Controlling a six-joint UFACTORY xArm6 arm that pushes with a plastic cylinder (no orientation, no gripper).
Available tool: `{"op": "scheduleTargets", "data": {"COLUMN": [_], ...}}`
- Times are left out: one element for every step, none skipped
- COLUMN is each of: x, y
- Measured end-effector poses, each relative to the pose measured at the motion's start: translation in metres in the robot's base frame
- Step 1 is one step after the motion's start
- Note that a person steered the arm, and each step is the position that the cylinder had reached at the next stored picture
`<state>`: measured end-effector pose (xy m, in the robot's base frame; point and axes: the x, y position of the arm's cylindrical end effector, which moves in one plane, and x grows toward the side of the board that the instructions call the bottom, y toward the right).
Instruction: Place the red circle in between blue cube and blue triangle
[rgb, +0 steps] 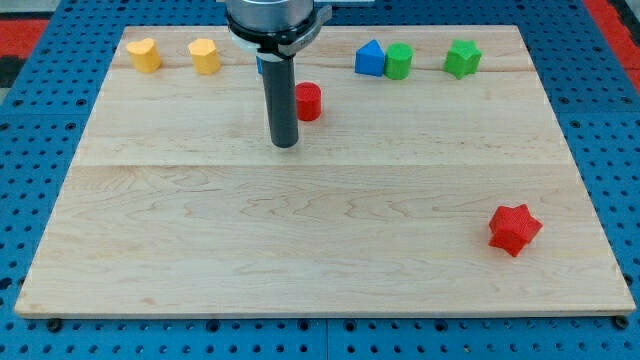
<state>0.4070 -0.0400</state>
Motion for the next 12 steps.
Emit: {"op": "scheduleTargets", "data": {"x": [-0.021,-0.056,-0.062,-0.069,-0.077,-0.066,-0.066,-0.067,-0.084,-0.106,-0.057,0.012], "y": [0.025,0.028,0.019,-0.017,-0.033,-0.014,-0.014,0.011,0.024,0.025,0.027,0.024]}}
